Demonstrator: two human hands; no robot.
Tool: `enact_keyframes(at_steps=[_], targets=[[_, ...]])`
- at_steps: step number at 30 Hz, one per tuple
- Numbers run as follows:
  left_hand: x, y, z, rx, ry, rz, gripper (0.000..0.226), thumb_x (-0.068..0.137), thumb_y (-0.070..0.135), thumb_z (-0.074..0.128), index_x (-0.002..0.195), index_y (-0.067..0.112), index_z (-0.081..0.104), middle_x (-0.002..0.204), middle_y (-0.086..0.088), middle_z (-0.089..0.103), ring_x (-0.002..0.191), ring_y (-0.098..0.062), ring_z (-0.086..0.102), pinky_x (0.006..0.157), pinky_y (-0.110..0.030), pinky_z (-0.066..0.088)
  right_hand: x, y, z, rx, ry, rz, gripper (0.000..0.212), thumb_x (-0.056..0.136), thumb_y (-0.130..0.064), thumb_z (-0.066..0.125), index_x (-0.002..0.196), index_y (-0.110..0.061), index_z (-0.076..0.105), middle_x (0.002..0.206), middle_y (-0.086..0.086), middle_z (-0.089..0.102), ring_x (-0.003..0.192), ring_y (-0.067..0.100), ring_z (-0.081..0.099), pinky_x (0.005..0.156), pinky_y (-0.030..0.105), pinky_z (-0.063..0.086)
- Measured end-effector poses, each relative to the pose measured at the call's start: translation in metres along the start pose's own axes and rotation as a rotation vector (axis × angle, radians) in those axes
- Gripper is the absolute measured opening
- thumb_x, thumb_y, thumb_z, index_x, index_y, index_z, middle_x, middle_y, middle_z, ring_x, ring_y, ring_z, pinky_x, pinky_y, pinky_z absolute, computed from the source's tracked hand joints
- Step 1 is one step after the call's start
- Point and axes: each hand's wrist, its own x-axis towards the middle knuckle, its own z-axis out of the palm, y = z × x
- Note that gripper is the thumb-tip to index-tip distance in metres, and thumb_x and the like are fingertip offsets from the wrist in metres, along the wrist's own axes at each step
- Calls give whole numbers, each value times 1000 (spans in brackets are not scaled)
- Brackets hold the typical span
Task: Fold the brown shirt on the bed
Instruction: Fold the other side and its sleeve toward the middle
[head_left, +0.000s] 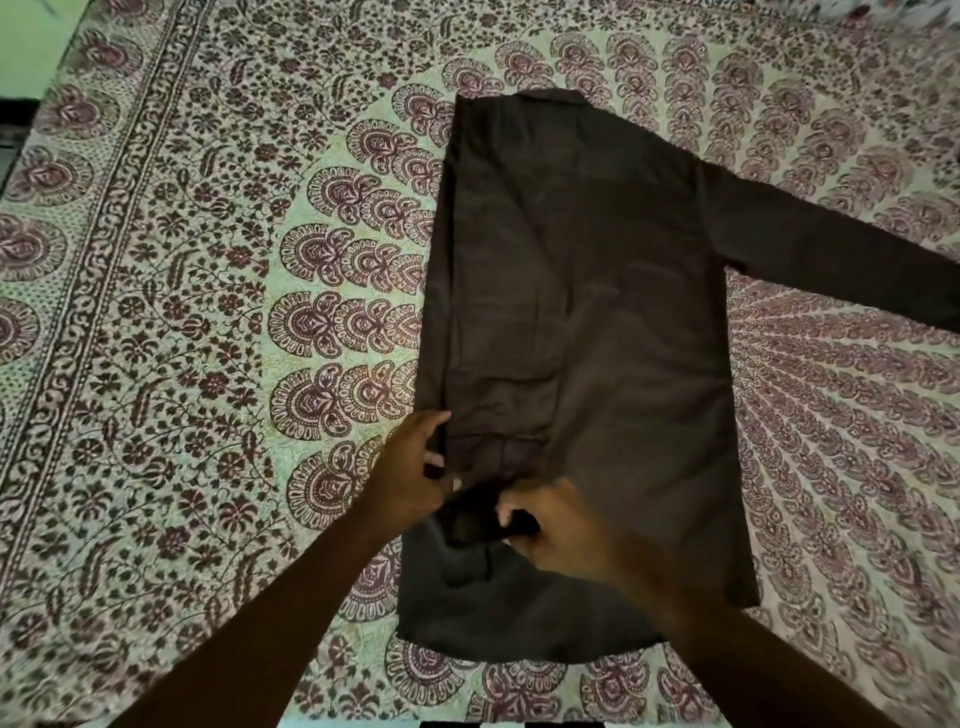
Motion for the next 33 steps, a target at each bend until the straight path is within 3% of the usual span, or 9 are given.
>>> enact_keyframes(at_steps=[3, 6, 8, 10, 16, 21, 26, 28, 33], targets=[[-5, -11, 1, 180, -125, 120, 99, 70, 7, 92, 156, 20, 44, 161, 5, 28, 119, -18, 59, 93, -11, 48, -10, 4, 23, 16, 28, -12, 16, 73, -18, 66, 89, -20, 66, 101, 1, 73, 94, 24, 70, 77, 27, 56], [-11, -24, 7, 297, -197, 159, 114, 66, 25, 97, 161, 13, 35, 172, 1, -1, 157, -22, 18, 125, -30, 27, -22, 16, 41, -67, -27, -56, 28, 72, -24, 66, 97, -27, 54, 122, 1, 65, 110, 27, 67, 82, 39, 62], [-17, -24, 12, 429, -236, 182, 123, 66, 38, 96, 165, 13, 25, 170, 3, -21, 161, -27, 4, 127, -41, 27, -27, 19, 43, -117, -47, -104, 34, 69, -25, 76, 98, -23, 59, 126, 2, 62, 112, 27, 66, 84, 36, 61], [-24, -20, 16, 625, -249, 188, 132, 66, 52, 92, 167, 15, 15, 167, -3, -36, 157, -31, 8, 119, -44, 39, -31, 17, 39, -161, -21, -197, 32, 73, -33, 80, 96, -15, 69, 126, 7, 61, 111, 26, 63, 88, 34, 58], [-27, -22, 24, 947, -139, 216, 154, 48, 81, 82, 165, 10, 12, 170, -12, -30, 162, -33, -4, 117, -68, 22, -20, 24, 41, -392, 189, -283, 53, 100, -37, 61, 142, -4, 58, 155, 16, 49, 144, 32, 46, 116, 42, 42], [-15, -24, 18, 1031, -209, 150, 166, 50, 93, 71, 163, 7, -15, 163, -11, -44, 154, -31, -35, 120, -71, -1, 28, 71, 15, -706, -18, -356, 80, 105, -63, 36, 165, -11, 23, 174, 9, 16, 161, 26, 14, 128, 48, 22], [-13, -20, 22, 1024, -228, 89, 168, 53, 90, 74, 158, 10, -30, 159, -6, -51, 151, -26, -41, 115, -65, -19, 62, 103, -38, -683, 223, 216, 93, 97, -79, 26, 167, -20, 12, 176, 1, 4, 162, 27, 9, 128, 58, 13], [-14, -19, 22, 1017, -238, 63, 170, 52, 89, 75, 157, 10, -33, 159, -7, -51, 152, -26, -40, 120, -69, -16, 76, 93, -46, -645, 303, 300, 90, 100, -73, 26, 167, -15, 11, 176, 5, 2, 162, 29, 3, 129, 56, 6], [-14, -12, 24, 1035, -229, 30, 172, 53, 86, 78, 153, 5, -36, 160, -14, -48, 153, -30, -38, 123, -69, -7, 90, 59, -13, -678, 171, -222, 71, 106, -47, 37, 167, -15, 18, 175, 3, 9, 162, 22, 6, 127, 51, 21]])
